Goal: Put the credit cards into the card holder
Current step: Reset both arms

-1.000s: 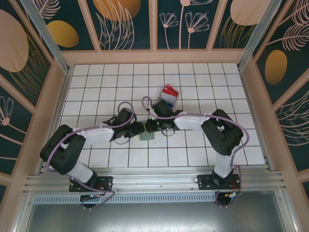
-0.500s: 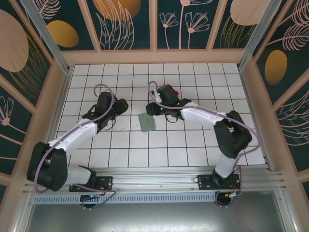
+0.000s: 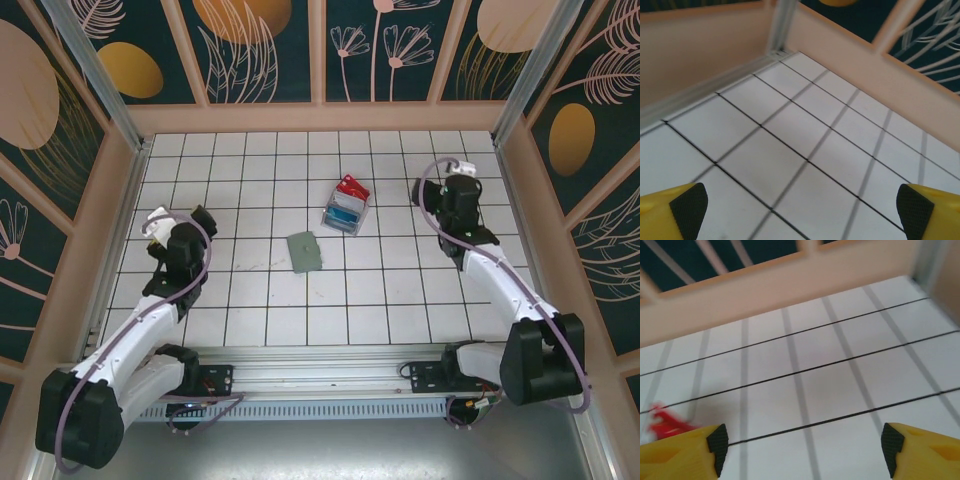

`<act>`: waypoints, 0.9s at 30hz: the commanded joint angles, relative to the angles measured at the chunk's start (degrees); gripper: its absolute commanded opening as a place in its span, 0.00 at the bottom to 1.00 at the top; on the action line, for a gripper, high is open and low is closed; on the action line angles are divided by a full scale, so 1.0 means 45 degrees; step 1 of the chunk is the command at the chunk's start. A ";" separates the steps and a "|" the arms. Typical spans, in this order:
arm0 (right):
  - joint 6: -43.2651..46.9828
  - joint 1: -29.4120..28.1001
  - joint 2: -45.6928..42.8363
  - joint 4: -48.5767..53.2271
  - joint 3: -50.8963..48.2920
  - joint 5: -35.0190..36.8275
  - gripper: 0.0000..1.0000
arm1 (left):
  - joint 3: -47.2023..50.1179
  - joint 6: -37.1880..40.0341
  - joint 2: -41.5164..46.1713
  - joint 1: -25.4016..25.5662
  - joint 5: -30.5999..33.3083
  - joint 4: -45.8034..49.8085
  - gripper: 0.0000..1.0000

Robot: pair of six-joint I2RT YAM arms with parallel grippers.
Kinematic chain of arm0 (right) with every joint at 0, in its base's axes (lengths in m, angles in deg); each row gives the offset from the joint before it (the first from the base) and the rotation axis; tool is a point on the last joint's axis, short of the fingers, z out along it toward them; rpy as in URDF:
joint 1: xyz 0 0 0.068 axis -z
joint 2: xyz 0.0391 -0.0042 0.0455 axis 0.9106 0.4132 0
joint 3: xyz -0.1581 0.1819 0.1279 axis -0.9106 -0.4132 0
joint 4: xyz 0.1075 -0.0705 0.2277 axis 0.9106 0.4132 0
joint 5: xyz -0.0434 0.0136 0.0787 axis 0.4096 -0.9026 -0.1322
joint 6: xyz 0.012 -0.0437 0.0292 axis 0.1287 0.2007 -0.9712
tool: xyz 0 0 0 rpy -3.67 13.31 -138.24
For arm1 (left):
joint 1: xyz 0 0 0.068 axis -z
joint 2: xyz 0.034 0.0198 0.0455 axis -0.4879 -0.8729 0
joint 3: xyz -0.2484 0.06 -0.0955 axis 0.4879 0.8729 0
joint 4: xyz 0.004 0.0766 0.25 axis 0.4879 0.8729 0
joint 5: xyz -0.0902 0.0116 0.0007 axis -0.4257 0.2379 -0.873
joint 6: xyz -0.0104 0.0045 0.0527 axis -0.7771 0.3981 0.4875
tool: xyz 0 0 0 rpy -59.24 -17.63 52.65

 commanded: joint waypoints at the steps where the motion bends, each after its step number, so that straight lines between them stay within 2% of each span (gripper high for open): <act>1: 0.0526 0.0327 -0.0299 -0.3832 -0.2212 0.2382 0.86 | 0.0939 0.1392 -0.0282 -0.0163 0.2956 -0.2899 0.98; 3: 0.0615 0.0793 -0.0112 -0.5448 -0.3093 0.2535 0.87 | 0.1776 0.2419 -0.0813 -0.0429 0.3463 -0.5067 0.98; 5: 0.0282 0.1389 0.0126 -0.5789 -0.3401 0.2332 0.88 | 0.2491 0.3625 -0.1548 -0.0715 0.3359 -0.7341 0.99; 9: -0.0111 0.2479 0.0554 -0.7923 -0.4801 0.1544 0.87 | 0.2613 0.4291 -0.3101 -0.1351 0.2833 -0.8853 0.99; 11: 0.0187 0.2673 0.0802 -0.9114 -0.5469 0.1612 0.87 | 0.2953 0.4151 -0.3866 -0.1735 0.2268 -1.0309 0.99; 14: 0.0491 0.2801 0.1297 -1.0799 -0.6330 0.1476 0.87 | 0.2733 0.4705 -0.5006 -0.1956 0.1950 -1.1130 0.99; 17: 0.0672 0.2848 0.1615 -1.1200 -0.6444 0.1061 0.87 | 0.3063 0.5702 -0.5952 -0.2139 0.0487 -1.3390 0.99; 19: 0.0079 0.3039 0.1761 -1.2604 -0.7031 0.0819 0.87 | 0.2834 0.6478 -0.6408 -0.2152 -0.1153 -1.3525 0.99; 21: 0.0076 0.3342 0.2252 -1.4719 -0.7883 -0.0326 0.87 | 0.3019 0.7047 -0.6650 -0.2171 -0.2716 -1.4188 0.99; 27: 0.0817 0.2962 0.2711 -1.4349 -0.7335 -0.0889 0.87 | 0.3499 0.7116 -0.6669 -0.2333 -0.3687 -1.4925 0.99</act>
